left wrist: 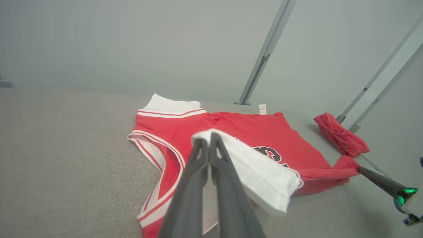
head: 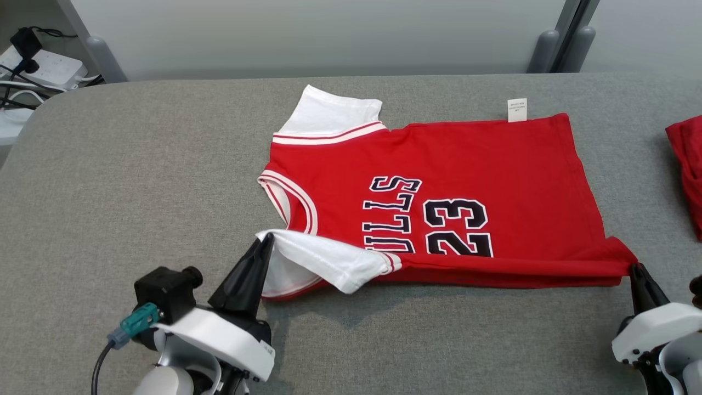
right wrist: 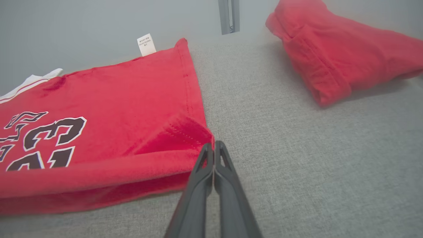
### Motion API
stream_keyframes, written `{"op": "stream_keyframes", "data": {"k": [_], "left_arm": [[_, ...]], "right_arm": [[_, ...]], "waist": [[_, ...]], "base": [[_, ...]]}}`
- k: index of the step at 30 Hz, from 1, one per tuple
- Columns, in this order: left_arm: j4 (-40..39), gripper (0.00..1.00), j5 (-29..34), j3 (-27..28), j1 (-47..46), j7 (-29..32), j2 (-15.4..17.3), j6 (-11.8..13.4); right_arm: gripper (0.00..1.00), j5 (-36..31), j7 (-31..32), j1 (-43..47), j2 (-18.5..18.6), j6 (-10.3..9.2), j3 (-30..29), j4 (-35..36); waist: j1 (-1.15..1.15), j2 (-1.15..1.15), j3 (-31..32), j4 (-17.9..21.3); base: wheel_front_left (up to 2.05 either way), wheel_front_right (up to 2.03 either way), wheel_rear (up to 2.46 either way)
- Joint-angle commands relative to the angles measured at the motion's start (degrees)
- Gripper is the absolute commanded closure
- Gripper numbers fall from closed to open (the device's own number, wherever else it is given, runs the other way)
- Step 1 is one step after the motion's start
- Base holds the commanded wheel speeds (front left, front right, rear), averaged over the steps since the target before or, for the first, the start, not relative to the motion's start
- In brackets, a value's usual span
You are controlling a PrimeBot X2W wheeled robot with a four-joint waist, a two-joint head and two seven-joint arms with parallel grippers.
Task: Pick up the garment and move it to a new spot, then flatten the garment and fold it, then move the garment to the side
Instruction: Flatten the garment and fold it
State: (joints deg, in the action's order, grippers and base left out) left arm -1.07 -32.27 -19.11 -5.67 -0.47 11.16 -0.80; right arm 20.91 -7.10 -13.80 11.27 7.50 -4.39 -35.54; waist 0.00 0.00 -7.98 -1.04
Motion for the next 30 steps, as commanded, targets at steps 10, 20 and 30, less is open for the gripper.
{"op": "stream_keyframes", "data": {"k": [10, 20, 30], "left_arm": [[4.8, 1.0, 2.8, 2.3, -9.2, -4.9, -0.1, -0.7], [18.4, 1.0, 5.4, 0.4, -18.2, -9.5, -1.8, -2.2], [31.5, 1.0, 9.2, -1.3, -25.7, -13.1, -2.6, -2.2]], "right_arm": [[1.0, 1.1, -1.4, -7.3, 2.7, -0.01, 4.2, -2.9], [1.0, 0.8, -3.6, -16.8, 1.7, -0.01, 7.5, -11.9], [1.0, 1.7, -6.8, -22.0, 1.1, -0.01, 11.3, -19.5]], "waist": [[0.0, 0.0, -1.6, 0.5], [0.0, 0.0, -5.4, 1.1], [0.0, 0.0, -7.0, 1.5]], "base": [[0.0, 0.0, 0.0], [0.0, 0.0, 0.0], [0.0, 0.0, 0.0]]}}
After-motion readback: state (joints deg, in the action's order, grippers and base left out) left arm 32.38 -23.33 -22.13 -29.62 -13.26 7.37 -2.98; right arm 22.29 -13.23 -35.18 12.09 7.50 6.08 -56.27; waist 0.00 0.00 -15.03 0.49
